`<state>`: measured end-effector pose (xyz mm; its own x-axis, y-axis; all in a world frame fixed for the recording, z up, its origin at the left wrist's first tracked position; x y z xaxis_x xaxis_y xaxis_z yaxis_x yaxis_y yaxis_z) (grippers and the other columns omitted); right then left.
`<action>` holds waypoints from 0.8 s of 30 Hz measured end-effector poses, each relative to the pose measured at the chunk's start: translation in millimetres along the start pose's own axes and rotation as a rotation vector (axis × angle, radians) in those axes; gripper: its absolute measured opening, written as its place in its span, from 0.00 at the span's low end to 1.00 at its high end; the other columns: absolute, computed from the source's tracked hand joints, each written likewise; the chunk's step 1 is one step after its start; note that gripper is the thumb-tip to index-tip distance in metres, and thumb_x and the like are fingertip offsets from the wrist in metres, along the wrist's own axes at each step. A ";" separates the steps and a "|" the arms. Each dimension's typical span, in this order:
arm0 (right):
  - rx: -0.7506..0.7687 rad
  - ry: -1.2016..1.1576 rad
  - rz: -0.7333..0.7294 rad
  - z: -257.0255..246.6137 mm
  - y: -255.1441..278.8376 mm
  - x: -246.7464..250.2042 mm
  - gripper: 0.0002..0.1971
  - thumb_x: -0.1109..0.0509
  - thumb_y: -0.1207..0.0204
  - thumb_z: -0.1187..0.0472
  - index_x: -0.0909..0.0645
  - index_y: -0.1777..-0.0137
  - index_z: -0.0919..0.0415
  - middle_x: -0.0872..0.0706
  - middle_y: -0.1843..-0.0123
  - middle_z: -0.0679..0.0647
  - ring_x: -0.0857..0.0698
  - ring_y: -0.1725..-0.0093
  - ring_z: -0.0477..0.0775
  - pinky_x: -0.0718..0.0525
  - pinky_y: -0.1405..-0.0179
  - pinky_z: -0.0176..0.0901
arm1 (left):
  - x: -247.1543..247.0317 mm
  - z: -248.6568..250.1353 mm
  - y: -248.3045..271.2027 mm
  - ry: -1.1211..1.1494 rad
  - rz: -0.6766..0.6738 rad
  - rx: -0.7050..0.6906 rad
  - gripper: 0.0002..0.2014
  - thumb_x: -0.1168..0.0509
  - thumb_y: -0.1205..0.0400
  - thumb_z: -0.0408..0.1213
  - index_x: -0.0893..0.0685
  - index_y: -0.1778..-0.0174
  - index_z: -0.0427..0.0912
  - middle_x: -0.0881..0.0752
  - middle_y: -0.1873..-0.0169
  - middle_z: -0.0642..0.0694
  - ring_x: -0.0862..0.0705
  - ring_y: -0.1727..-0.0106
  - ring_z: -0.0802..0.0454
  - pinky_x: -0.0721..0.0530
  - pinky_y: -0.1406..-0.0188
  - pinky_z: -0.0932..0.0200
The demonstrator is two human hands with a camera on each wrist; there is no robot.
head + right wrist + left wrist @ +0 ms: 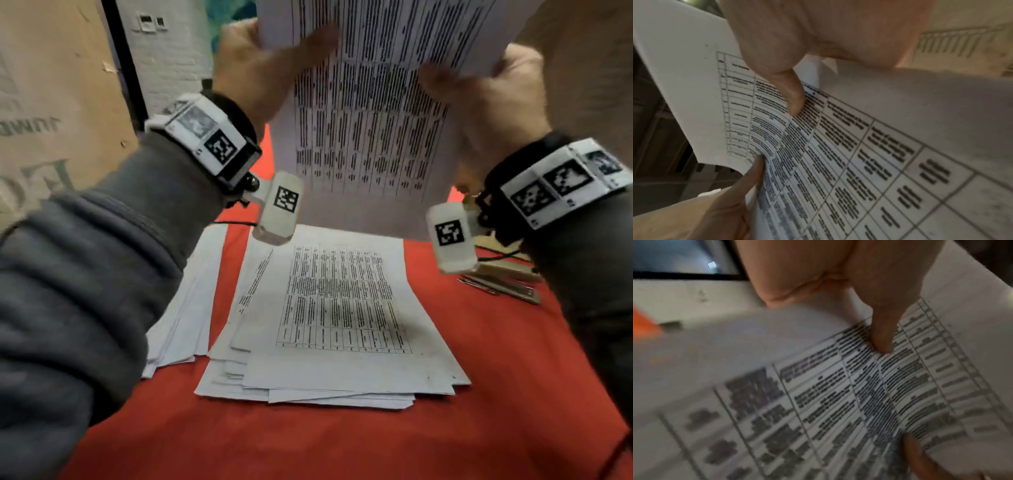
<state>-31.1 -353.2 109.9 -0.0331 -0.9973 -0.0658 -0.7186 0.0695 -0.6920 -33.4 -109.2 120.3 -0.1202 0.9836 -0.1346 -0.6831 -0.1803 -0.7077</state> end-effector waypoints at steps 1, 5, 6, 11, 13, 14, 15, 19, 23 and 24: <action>-0.026 -0.033 0.004 10.5 4.5 0.3 0.16 0.18 0.31 0.71 0.10 0.43 0.66 0.05 0.43 0.60 0.07 0.41 0.63 0.10 0.38 0.65 | 1.0 -6.9 3.3 -0.016 -0.001 0.049 0.14 0.15 0.27 0.38 0.07 0.49 0.39 0.04 0.53 0.45 0.05 0.49 0.45 0.07 0.42 0.41; -0.182 -0.057 -0.045 61.4 35.4 4.5 0.22 0.16 0.33 0.71 0.11 0.38 0.67 0.06 0.41 0.60 0.08 0.40 0.63 0.13 0.32 0.67 | 8.4 -58.5 44.7 -0.004 -0.009 0.268 0.09 0.17 0.25 0.33 0.06 0.51 0.42 0.04 0.55 0.48 0.06 0.52 0.49 0.09 0.39 0.42; -0.209 -0.052 -0.043 71.0 42.5 6.3 0.21 0.16 0.32 0.72 0.11 0.37 0.69 0.06 0.42 0.59 0.08 0.42 0.60 0.13 0.32 0.64 | 10.2 -69.2 54.0 -0.005 -0.025 0.315 0.09 0.17 0.26 0.33 0.05 0.52 0.42 0.04 0.54 0.48 0.07 0.52 0.49 0.09 0.37 0.40; -0.260 -0.073 -0.016 73.5 44.3 6.0 0.17 0.22 0.26 0.76 0.11 0.37 0.68 0.07 0.39 0.60 0.08 0.38 0.60 0.12 0.33 0.57 | 6.2 -75.0 56.5 -0.010 -0.029 0.331 0.07 0.17 0.25 0.37 0.06 0.54 0.43 0.04 0.54 0.46 0.07 0.53 0.47 0.09 0.42 0.44; -0.266 -0.094 0.021 66.1 38.2 3.3 0.18 0.22 0.26 0.76 0.11 0.37 0.70 0.07 0.39 0.61 0.08 0.39 0.62 0.11 0.36 0.57 | 0.5 -65.7 49.4 -0.067 0.021 0.273 0.08 0.18 0.23 0.38 0.07 0.54 0.39 0.06 0.56 0.46 0.09 0.57 0.51 0.10 0.51 0.53; -0.270 -0.089 0.040 63.9 34.7 1.8 0.18 0.21 0.27 0.75 0.11 0.37 0.70 0.07 0.40 0.61 0.08 0.39 0.63 0.11 0.35 0.60 | -2.2 -61.9 46.4 -0.131 0.050 0.234 0.12 0.18 0.23 0.41 0.08 0.55 0.34 0.07 0.58 0.44 0.12 0.60 0.51 0.12 0.56 0.54; -0.282 -0.077 0.057 63.7 31.1 0.0 0.17 0.20 0.27 0.73 0.11 0.38 0.70 0.07 0.40 0.62 0.08 0.39 0.64 0.11 0.34 0.64 | -4.5 -62.5 43.3 -0.223 0.078 0.198 0.18 0.18 0.23 0.45 0.09 0.55 0.30 0.09 0.60 0.43 0.15 0.63 0.51 0.14 0.59 0.51; -0.345 -0.009 0.097 64.8 23.8 -5.6 0.14 0.19 0.34 0.61 0.09 0.49 0.65 0.07 0.46 0.62 0.10 0.38 0.72 0.15 0.35 0.77 | -14.6 -65.3 44.8 -0.439 0.081 0.194 0.19 0.22 0.23 0.53 0.07 0.60 0.37 0.06 0.63 0.42 0.13 0.67 0.50 0.11 0.61 0.47; -0.415 -0.034 0.050 63.5 26.2 6.7 0.08 0.25 0.20 0.68 0.11 0.43 0.66 0.07 0.41 0.67 0.08 0.41 0.69 0.12 0.37 0.72 | -9.8 -61.3 43.4 -0.244 -0.005 0.261 0.08 0.21 0.20 0.43 0.09 0.61 0.45 0.08 0.64 0.52 0.11 0.65 0.59 0.08 0.56 0.57; -0.440 -0.041 0.023 64.2 29.1 10.7 0.09 0.26 0.18 0.69 0.12 0.40 0.68 0.07 0.41 0.66 0.07 0.42 0.68 0.12 0.37 0.72 | -6.8 -60.0 39.9 -0.180 -0.030 0.300 0.07 0.20 0.20 0.42 0.08 0.58 0.44 0.06 0.59 0.47 0.08 0.59 0.54 0.06 0.48 0.49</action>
<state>-7.8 -360.3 42.9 -0.0313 -0.9932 -0.1124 -0.9457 0.0659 -0.3183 -16.6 -123.5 51.4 -0.2042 0.9786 0.0264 -0.8661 -0.1680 -0.4708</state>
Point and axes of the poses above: each hand's wrist, its own y-axis away from the middle knuckle, its own x-axis out of the back of the hand, z = x × y, the point moved 2 cm from there along -y, towards the middle knuckle
